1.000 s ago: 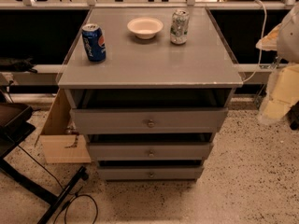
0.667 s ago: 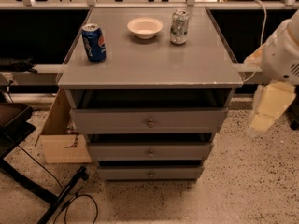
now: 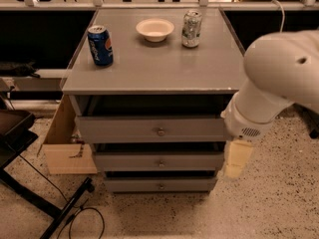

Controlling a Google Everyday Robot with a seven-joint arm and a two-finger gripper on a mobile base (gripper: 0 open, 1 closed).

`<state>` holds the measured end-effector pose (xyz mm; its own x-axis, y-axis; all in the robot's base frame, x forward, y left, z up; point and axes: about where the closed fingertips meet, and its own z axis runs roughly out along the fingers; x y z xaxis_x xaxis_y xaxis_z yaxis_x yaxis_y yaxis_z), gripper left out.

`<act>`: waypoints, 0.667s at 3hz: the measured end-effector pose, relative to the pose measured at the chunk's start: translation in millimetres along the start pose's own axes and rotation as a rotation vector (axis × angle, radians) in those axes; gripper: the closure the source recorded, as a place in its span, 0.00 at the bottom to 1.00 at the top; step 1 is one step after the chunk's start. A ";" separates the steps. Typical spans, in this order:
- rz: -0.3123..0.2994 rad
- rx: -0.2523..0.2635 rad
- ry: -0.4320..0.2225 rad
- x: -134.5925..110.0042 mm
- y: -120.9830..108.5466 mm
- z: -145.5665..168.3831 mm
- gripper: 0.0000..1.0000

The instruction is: Open top drawer

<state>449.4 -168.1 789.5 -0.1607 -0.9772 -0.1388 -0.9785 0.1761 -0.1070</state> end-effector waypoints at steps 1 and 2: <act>-0.031 -0.038 0.046 -1.0 -11.0 66.2 0.00; -0.038 -0.052 0.069 1.4 -29.9 113.1 0.00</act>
Offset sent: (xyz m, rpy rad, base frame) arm 0.0750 0.0076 -0.1633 -0.0858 0.0798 0.0463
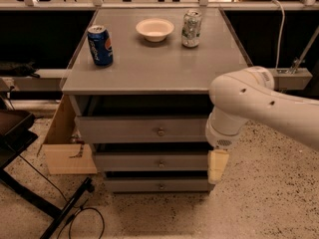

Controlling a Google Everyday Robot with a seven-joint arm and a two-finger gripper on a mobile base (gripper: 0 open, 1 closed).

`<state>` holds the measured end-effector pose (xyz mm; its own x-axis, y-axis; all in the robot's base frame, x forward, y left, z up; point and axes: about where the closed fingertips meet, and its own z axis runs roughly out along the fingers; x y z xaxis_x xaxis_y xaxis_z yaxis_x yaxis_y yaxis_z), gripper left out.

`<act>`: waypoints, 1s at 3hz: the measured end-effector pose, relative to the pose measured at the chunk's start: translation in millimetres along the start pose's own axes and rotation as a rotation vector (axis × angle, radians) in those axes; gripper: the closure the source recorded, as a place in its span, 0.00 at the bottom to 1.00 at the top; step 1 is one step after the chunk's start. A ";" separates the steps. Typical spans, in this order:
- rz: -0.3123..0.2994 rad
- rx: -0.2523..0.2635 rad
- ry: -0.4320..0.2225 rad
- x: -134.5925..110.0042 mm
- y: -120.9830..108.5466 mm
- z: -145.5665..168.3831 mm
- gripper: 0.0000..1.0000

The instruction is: Open top drawer

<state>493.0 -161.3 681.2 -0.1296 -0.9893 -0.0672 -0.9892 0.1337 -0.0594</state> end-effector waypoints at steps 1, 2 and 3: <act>0.007 0.049 0.033 6.6 -51.7 22.5 0.00; 0.007 0.051 0.033 6.7 -52.8 22.0 0.00; -0.058 0.082 -0.017 -8.0 -48.2 4.0 0.00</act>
Offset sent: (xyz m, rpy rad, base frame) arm 0.0830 -0.0201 -0.0158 -0.0636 -0.0827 -0.0188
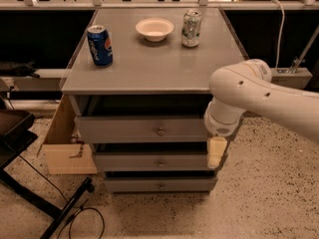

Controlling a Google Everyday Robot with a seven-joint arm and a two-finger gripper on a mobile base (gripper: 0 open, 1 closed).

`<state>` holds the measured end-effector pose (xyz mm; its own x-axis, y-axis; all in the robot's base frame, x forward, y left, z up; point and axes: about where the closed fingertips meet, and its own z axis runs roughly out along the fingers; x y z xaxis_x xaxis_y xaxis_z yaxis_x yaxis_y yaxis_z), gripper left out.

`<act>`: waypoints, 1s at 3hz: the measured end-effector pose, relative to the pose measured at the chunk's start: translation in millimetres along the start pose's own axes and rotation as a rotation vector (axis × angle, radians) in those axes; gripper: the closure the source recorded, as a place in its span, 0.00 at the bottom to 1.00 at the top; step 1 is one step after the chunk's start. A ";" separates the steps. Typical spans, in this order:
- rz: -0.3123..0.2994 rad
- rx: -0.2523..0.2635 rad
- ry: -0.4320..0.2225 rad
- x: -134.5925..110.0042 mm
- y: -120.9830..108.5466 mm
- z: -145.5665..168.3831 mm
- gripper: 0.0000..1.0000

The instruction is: Open top drawer

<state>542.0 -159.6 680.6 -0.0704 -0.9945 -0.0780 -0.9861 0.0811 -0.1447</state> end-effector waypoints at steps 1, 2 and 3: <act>-0.062 0.044 -0.034 -15.1 -4.4 -18.4 0.00; -0.089 0.064 -0.043 -29.1 -15.5 -9.8 0.00; -0.077 0.065 -0.025 -37.5 -29.6 15.5 0.00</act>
Offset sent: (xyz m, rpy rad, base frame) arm 0.0337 0.0438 0.0073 0.0289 -0.1029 0.1145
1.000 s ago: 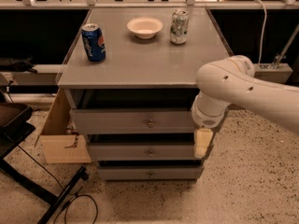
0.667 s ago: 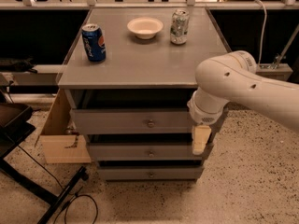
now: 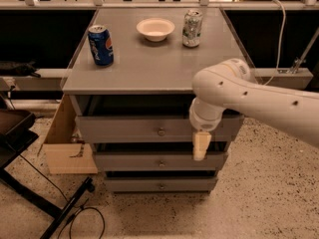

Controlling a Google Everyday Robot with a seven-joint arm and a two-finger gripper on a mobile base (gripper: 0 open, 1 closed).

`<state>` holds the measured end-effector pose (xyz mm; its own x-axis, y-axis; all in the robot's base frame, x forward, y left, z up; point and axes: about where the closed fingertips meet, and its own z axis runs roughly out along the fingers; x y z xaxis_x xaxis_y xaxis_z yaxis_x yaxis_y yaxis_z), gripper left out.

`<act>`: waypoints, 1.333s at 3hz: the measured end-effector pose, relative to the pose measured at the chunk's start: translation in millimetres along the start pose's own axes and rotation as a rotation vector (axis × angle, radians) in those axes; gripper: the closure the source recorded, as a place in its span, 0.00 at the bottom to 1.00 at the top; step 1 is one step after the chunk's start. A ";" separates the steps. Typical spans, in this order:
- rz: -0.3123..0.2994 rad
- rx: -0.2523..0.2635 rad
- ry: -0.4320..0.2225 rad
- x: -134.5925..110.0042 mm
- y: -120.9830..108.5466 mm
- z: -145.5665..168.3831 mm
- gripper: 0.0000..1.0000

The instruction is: Open top drawer

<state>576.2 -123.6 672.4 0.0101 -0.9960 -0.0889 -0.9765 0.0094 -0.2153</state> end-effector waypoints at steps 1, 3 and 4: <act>0.054 -0.006 0.034 -2.6 -17.9 32.5 0.03; 0.122 -0.023 0.084 7.6 -20.0 32.1 0.58; 0.122 -0.023 0.084 7.4 -23.5 32.1 0.81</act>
Offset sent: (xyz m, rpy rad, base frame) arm 0.0588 0.0133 -0.0345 -0.0523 -0.0041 -0.1217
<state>606.2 -128.4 645.6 -0.1264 -0.9915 -0.0316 -0.9740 0.1300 -0.1857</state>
